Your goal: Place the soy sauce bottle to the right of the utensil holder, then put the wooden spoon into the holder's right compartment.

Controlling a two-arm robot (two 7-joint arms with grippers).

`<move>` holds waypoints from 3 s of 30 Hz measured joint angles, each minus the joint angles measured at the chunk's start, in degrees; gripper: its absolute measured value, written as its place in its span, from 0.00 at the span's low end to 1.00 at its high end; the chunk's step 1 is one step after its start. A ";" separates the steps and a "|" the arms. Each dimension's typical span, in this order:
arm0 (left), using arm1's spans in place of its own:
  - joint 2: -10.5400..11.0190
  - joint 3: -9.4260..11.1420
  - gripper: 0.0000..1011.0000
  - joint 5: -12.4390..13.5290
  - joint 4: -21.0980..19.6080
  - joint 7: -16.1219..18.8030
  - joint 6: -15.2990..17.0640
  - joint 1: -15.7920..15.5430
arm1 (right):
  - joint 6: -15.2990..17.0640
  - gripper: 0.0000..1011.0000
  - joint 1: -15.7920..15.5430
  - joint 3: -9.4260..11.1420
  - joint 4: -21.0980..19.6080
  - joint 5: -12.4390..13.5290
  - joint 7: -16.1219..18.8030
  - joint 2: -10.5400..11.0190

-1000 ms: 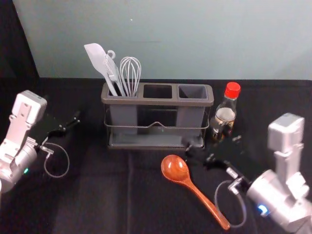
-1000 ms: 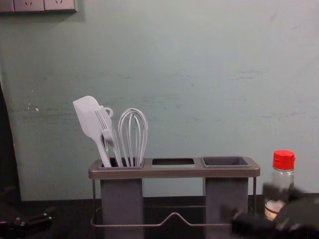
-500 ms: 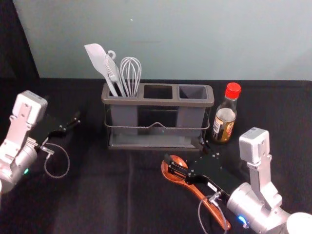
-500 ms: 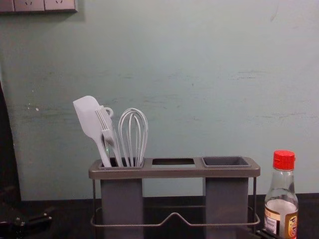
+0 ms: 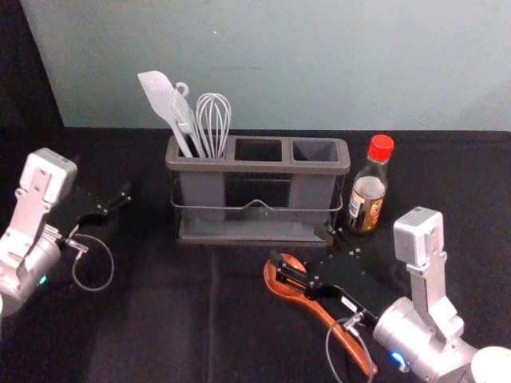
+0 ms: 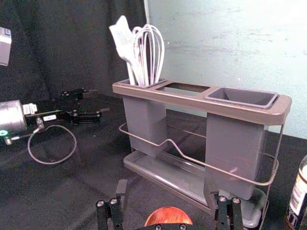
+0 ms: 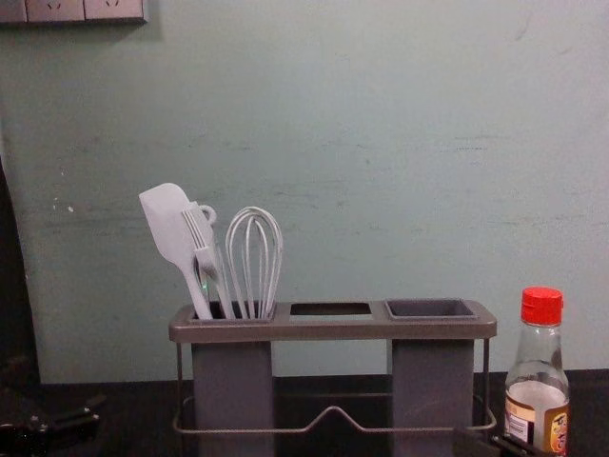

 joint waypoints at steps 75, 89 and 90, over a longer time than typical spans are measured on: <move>0.00 0.00 0.99 0.00 0.00 0.00 0.00 0.00 | 61.75 0.99 20.60 -8.29 0.94 -13.06 0.16 -6.48; 0.00 0.00 0.99 0.00 0.00 0.00 0.00 0.00 | 61.04 0.95 19.87 -7.54 1.33 -14.52 1.28 -6.94; 0.00 0.00 0.99 0.00 0.00 0.00 0.00 0.00 | 61.03 0.92 19.80 -7.45 1.29 -14.62 1.32 -7.00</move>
